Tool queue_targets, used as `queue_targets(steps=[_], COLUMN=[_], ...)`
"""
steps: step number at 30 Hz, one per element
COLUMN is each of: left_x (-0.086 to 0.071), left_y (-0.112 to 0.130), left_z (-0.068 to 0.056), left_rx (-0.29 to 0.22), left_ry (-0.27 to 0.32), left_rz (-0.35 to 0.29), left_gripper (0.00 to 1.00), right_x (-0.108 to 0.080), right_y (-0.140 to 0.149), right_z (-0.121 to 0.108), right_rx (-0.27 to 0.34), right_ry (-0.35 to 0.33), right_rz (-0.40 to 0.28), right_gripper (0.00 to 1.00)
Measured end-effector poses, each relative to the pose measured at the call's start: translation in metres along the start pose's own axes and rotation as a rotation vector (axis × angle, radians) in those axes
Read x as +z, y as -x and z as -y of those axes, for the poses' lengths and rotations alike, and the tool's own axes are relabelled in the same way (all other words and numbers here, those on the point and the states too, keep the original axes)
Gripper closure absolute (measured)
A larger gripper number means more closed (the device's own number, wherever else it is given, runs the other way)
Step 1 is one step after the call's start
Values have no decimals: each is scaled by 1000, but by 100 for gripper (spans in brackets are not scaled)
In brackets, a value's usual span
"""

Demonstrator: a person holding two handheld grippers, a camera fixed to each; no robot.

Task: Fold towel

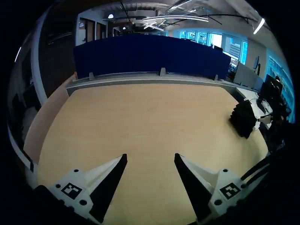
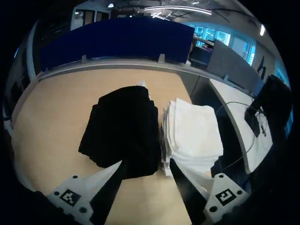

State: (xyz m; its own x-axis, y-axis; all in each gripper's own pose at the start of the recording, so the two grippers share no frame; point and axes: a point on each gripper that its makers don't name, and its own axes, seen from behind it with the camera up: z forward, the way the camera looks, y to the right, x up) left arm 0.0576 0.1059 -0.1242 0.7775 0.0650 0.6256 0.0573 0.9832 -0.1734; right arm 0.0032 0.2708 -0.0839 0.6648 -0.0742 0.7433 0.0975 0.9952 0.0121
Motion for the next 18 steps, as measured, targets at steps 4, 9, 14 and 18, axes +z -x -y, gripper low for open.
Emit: queue_targets(steps=[4,9,14,18], left_x=[0,-1,-3,-5], left_y=[-3,-9,-20,-29], left_z=[3,7,11,15], left_rx=[-5,-18,-31,-37], left_ry=[-1,2,2,2], left_rz=[-10,-30,-57,-83], left_gripper=[6,6,6,6], right_x=[-4,-15,-33,-52], right_y=[-8,-27,-56,-81], right_z=[3,12,22,30], right_rx=[14,47,79,106], right_ry=[11,12,5,3], right_rz=[-34,-109,-217,-321], right_gripper=[3,3,3,3])
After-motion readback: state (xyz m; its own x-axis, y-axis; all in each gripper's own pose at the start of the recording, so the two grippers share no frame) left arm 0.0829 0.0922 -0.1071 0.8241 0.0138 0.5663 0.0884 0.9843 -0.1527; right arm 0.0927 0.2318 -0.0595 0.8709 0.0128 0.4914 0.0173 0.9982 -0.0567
